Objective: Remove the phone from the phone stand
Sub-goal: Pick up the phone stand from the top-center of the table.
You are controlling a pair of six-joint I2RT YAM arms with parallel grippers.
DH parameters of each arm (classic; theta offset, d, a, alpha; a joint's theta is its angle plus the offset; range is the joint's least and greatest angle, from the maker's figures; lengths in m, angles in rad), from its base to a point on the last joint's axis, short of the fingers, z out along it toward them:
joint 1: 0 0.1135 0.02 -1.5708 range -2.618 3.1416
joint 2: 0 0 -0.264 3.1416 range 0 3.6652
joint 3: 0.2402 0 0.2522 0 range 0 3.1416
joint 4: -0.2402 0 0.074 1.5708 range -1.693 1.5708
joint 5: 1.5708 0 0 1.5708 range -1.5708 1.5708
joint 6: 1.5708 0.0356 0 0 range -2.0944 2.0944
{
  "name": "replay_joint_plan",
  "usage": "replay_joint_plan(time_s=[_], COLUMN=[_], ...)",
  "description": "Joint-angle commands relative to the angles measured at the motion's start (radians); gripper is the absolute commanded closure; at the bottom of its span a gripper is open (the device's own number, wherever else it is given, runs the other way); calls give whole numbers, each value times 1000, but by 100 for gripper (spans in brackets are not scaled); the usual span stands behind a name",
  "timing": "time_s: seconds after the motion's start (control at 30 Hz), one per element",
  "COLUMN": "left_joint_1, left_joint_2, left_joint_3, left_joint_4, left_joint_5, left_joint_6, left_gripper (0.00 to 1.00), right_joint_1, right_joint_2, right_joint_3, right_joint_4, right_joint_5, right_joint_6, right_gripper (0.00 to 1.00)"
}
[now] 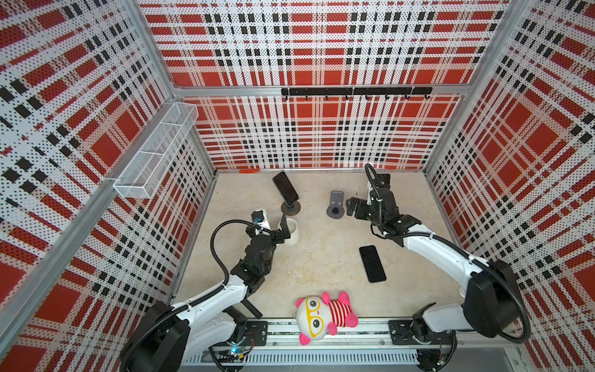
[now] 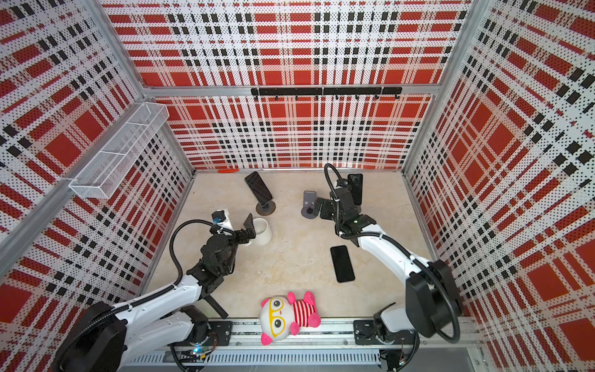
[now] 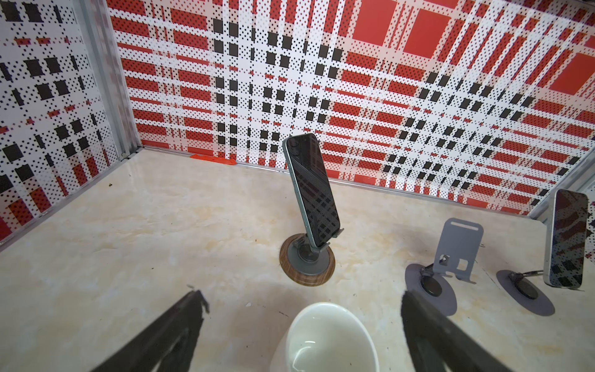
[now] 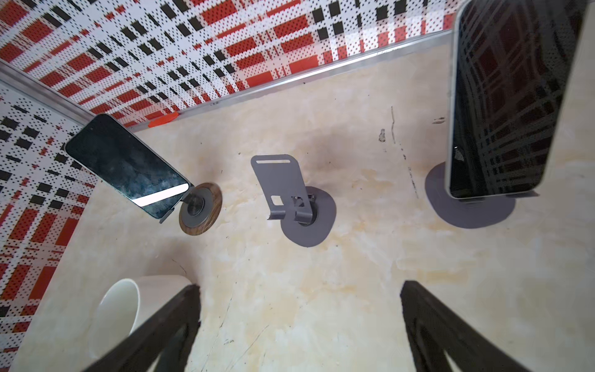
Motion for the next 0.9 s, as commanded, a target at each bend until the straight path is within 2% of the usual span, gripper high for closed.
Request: replay_joint_plan(time_s=[0.0, 0.13, 0.4, 0.73, 0.87], left_joint_1=[-7, -6, -4, -3, -3], left_joint_2=[-20, -39, -57, -58, -58], left_joint_3=[-28, -37, -49, -48, -51], left_joint_4=[11, 12, 12, 12, 12], left_joint_5=[-21, -40, -48, -31, -32], left_joint_6=[16, 31, 39, 32, 34], left_gripper=[2, 2, 2, 2, 2], right_joint_1=[8, 8, 12, 38, 45], right_joint_2=[68, 183, 425, 614, 639], right_joint_3=[58, 136, 365, 570, 584], right_joint_4=[79, 85, -68, -186, -185], right_joint_5=[-49, -60, -7, 132, 158], right_joint_6=[-3, -17, 54, 42, 59], right_gripper=[1, 1, 0, 0, 7])
